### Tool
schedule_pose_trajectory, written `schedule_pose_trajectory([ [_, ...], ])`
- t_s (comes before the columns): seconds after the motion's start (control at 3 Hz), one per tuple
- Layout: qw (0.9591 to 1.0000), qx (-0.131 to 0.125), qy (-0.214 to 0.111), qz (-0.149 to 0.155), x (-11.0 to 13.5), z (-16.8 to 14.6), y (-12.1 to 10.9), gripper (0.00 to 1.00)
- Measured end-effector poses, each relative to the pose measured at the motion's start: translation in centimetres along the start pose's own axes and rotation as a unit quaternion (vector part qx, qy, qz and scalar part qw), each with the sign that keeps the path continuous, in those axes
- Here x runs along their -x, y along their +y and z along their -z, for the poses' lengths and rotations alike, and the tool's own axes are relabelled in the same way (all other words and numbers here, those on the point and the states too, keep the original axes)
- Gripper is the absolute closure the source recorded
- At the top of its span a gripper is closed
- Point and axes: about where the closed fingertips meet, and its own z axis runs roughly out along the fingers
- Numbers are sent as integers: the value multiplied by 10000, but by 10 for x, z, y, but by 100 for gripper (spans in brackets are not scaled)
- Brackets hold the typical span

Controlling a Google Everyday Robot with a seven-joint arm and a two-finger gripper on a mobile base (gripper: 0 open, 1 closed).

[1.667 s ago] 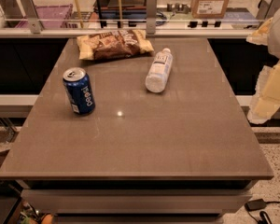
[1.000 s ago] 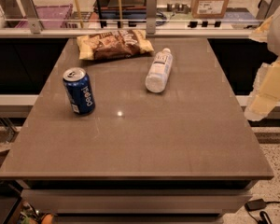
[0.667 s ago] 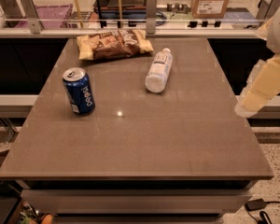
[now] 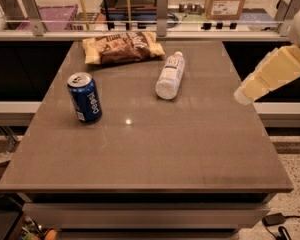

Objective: Pick blue plastic bottle

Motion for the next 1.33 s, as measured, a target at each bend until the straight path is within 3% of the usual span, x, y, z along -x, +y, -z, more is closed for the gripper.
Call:
schedule_pose_trajectory([
  [0.33,9970,-130,-145,-749,6,-1,-16,0],
  [0.67,9901,-273,7,-1379,13,-4,-31,0],
  [1.0,9783,-412,360,-1999,19,-12,-46,0],
  [1.33,9720,-420,393,-2277,20,-11,-45,0],
])
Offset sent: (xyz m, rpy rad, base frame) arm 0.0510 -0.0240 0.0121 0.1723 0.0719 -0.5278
